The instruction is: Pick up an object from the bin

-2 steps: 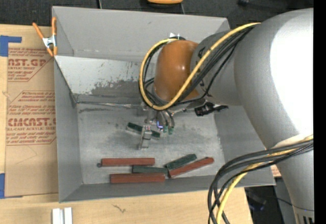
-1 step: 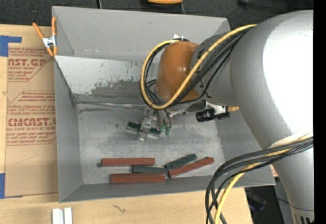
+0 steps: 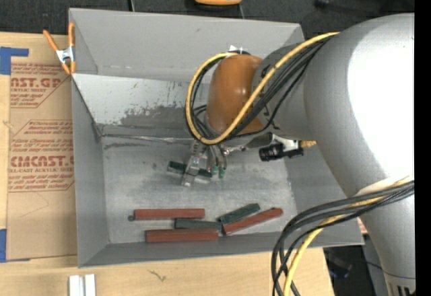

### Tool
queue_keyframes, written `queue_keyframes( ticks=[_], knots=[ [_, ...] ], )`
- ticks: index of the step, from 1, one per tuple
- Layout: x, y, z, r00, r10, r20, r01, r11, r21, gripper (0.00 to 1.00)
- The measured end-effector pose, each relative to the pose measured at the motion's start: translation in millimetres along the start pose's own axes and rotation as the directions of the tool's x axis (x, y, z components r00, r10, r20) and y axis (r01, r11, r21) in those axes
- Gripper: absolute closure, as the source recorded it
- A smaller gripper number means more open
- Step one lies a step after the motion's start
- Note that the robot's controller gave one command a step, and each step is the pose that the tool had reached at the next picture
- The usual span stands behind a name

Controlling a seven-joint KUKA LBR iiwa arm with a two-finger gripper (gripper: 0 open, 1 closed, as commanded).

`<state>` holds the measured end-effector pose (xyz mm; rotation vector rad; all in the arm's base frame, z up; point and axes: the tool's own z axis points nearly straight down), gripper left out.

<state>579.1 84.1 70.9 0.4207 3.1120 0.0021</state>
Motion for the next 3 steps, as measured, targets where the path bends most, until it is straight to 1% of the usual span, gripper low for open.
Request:
queue_keyframes(
  ticks=[1,2,3],
  knots=[
    [0.9,-0.3,-2.8,1.000,0.000,-0.002,0.000,1.000,0.001,1.00],
    [3.4,-1.4,-22.1,1.000,-0.001,-0.011,0.001,1.000,0.005,1.00],
    [1.5,-0.8,-44.1,1.000,0.000,-0.005,0.000,1.000,0.002,1.00]
  ],
)
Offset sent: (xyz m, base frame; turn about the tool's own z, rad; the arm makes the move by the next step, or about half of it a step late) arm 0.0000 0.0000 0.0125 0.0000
